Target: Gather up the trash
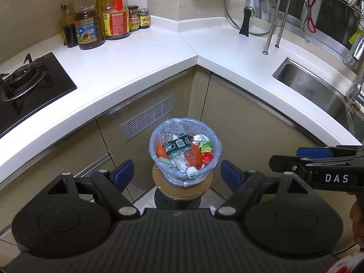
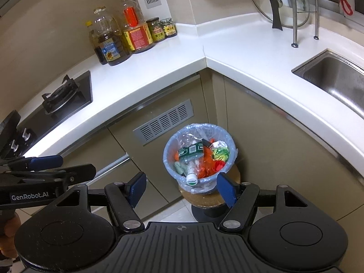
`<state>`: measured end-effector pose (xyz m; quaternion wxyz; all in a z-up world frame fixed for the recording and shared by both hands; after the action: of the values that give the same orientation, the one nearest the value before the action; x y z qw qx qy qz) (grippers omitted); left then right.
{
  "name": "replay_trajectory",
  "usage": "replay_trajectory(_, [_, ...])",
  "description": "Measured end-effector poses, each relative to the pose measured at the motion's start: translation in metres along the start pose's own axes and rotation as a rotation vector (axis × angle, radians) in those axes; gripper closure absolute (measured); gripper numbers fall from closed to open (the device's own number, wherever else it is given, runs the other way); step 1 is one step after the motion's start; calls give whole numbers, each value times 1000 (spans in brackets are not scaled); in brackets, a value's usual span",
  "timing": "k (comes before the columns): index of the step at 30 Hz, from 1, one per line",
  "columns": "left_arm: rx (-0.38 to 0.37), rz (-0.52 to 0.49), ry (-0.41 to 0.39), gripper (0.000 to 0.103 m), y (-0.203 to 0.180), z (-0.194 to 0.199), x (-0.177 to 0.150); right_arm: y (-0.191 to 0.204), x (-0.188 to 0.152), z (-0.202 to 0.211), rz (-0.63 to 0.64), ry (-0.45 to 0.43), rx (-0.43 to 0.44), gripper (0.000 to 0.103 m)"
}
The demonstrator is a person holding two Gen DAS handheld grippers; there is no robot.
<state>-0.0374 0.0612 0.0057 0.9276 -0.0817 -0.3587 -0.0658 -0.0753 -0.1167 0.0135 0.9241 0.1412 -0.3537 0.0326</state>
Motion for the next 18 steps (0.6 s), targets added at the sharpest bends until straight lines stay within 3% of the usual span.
replay_trajectory(18, [22, 1, 9, 21, -21, -2, -2, -16, 2, 5, 20, 14, 26, 34])
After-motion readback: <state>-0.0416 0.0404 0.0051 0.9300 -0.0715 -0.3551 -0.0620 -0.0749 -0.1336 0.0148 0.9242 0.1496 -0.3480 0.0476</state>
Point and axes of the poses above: each gripper's, at about its wrist camera, not at the fingertips, and z roughly against the way its jaws point, y to its left, x to its top, the point moved 3 cm from there along -z, roughly the way its jaws point, and after that the axes turned 5 degrees about z, right-handed, at the moved point
